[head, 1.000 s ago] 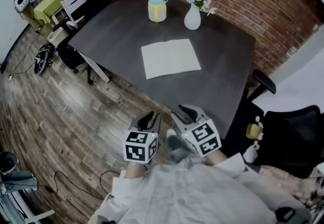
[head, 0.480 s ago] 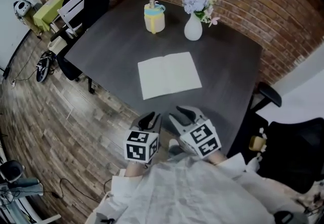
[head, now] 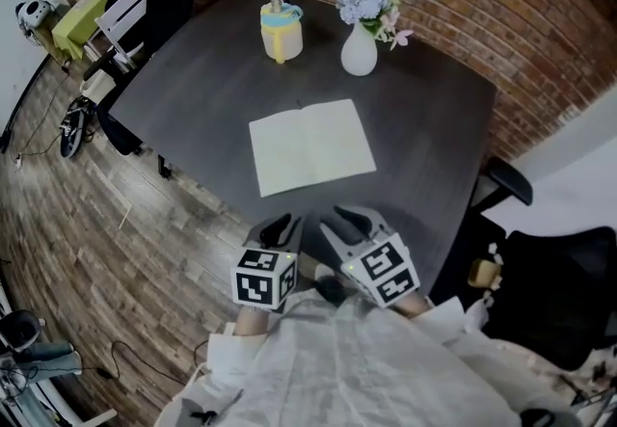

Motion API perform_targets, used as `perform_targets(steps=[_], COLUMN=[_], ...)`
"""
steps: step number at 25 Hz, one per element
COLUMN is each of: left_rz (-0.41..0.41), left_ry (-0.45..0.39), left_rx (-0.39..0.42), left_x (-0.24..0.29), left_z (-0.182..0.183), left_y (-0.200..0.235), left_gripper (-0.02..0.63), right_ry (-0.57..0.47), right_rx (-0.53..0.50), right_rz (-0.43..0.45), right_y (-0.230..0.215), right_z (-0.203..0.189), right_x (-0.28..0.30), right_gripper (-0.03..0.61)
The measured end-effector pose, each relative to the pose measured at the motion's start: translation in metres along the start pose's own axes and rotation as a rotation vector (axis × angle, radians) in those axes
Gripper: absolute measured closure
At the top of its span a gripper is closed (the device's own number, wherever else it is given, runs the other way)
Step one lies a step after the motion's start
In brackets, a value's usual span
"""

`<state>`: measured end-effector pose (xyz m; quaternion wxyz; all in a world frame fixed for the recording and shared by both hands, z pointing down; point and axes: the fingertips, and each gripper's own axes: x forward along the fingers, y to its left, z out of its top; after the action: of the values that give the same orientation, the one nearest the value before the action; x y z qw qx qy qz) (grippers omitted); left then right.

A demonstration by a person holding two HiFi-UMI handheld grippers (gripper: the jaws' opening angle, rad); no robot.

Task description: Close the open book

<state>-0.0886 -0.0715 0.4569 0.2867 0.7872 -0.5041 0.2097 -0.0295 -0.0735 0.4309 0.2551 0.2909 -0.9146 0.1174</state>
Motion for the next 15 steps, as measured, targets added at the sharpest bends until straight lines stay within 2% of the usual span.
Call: perform_targets(steps=[11, 15], left_rz=[-0.042, -0.055], left_ry=[0.038, 0.052], left_rx=[-0.015, -0.033], left_x=[0.008, 0.009], left_z=[0.000, 0.001], left_y=[0.027, 0.050], left_gripper=[0.546, 0.546], right_ry=[0.021, 0.082], right_rx=[0.053, 0.062], right_rz=[-0.089, -0.108], right_y=[-0.021, -0.030], right_z=[-0.003, 0.000], right_x=[0.018, 0.035], right_gripper=[0.472, 0.472])
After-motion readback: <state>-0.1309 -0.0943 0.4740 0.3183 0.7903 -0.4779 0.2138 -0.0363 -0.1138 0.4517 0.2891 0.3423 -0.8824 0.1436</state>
